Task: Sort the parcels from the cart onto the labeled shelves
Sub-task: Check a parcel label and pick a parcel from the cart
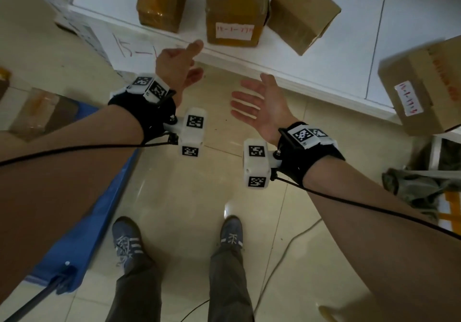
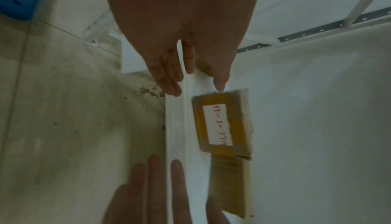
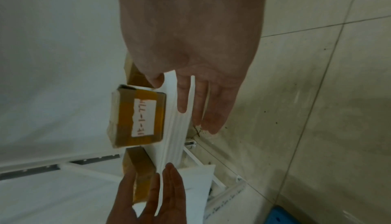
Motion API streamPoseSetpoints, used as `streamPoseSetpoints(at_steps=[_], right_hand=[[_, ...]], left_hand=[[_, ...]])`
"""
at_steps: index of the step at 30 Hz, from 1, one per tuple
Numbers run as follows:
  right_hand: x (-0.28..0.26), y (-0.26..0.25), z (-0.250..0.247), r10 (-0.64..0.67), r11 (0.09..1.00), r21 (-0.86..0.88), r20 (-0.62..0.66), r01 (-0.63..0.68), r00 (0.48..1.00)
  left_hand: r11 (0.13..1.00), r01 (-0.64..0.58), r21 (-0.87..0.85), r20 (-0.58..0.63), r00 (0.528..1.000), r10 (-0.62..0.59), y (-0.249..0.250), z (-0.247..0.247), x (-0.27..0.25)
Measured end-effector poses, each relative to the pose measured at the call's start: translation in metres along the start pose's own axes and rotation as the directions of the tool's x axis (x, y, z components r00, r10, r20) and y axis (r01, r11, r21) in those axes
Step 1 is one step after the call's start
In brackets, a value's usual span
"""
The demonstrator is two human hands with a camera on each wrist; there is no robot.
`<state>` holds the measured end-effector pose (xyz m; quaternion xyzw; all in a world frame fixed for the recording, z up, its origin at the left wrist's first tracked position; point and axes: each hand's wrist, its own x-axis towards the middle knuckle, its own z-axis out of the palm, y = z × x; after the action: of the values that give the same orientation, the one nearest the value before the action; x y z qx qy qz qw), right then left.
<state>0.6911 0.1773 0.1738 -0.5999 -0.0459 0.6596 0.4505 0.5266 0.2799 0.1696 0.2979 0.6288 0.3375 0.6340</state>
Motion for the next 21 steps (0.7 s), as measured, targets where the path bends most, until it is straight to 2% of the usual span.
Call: streamPoseSetpoints(at_steps=[5,10,15,21], right_hand=[[0.004,0.052,0.027,0.069,0.998,-0.009,0.0,-0.069,0.998],[0.007,0.107,0.064,0.157,0.985,-0.064,-0.02,-0.158,0.987],[0.011,0.161,0.106,0.221,0.966,-0.131,-0.021,-0.222,0.975],[0.019,0.211,0.148,0.269,0.941,-0.207,-0.03,-0.269,0.963]], left_hand=[[0.995,0.092,0.045,-0.002,0.996,-0.092,-0.052,-0.072,-0.011],[0.966,0.251,0.053,-0.039,0.968,-0.249,-0.104,-0.158,-0.019],[0.947,0.315,0.059,-0.154,0.94,-0.304,-0.144,-0.238,-0.043],[0.921,0.386,-0.044,-0.246,0.89,-0.385,-0.178,-0.311,-0.058]])
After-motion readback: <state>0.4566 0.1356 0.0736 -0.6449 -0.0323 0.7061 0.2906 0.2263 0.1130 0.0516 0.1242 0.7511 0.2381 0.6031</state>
